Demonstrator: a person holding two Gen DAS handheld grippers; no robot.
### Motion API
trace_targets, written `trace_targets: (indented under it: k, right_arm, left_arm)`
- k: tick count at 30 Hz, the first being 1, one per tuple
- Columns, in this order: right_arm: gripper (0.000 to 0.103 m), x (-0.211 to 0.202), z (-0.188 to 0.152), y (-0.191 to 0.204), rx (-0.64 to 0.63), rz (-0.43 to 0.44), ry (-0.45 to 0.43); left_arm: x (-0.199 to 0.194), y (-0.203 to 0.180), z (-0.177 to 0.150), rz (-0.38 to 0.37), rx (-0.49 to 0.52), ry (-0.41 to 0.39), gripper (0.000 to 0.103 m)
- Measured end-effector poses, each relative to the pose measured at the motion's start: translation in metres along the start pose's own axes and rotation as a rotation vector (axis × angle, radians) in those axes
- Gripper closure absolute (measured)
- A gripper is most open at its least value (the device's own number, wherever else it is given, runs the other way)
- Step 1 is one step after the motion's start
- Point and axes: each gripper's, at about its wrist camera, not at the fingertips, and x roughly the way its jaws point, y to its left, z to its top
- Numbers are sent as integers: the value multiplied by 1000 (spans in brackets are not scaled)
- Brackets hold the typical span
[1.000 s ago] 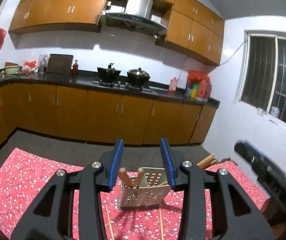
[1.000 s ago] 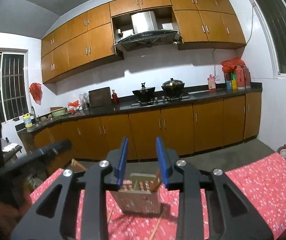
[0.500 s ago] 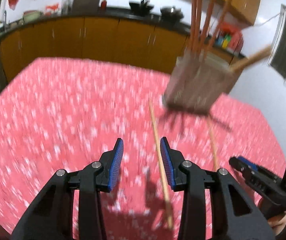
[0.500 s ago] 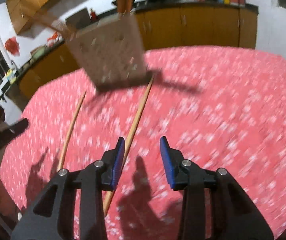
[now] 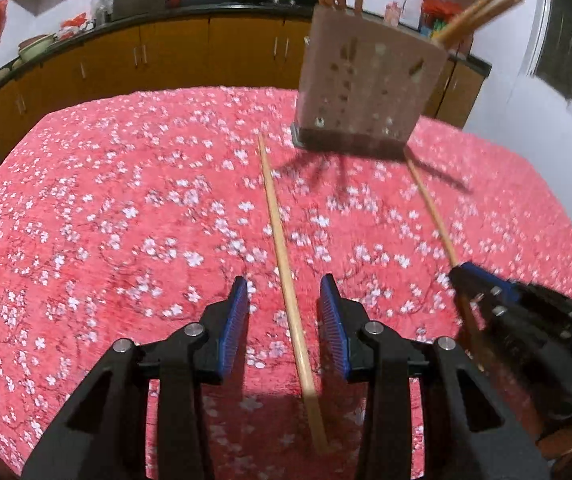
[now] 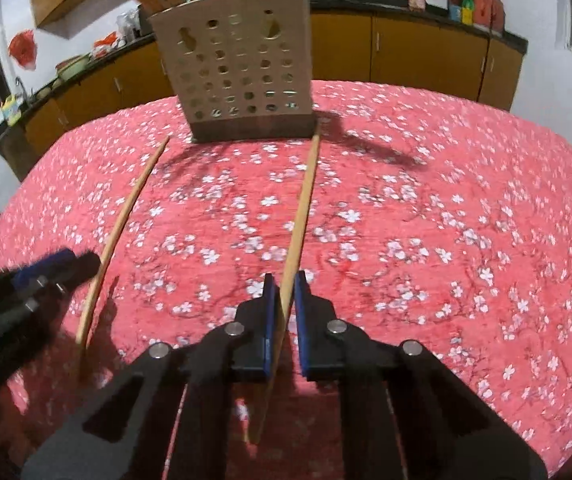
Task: Organize utensils
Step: 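Close the left gripper on the last chopstick while the right gripper grasps another, then lift the left gripper's chopstick upright toward the holder while the right gripper carries its chopstick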
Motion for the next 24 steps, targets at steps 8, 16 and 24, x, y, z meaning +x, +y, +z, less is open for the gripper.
trace_targets:
  k: [8,16,24]
  right_arm:
    - [95,4,8,-29,56,-76,-1]
    - [95,12,25,-56,107,-94,-10]
    - [94,23,27,-49,82,-78,-19]
  left_arm:
    - [11,7,4,68,17,24,95]
    - [25,54,30,94,-57,14,95]
    - [24,61,30,76,-65,1,95]
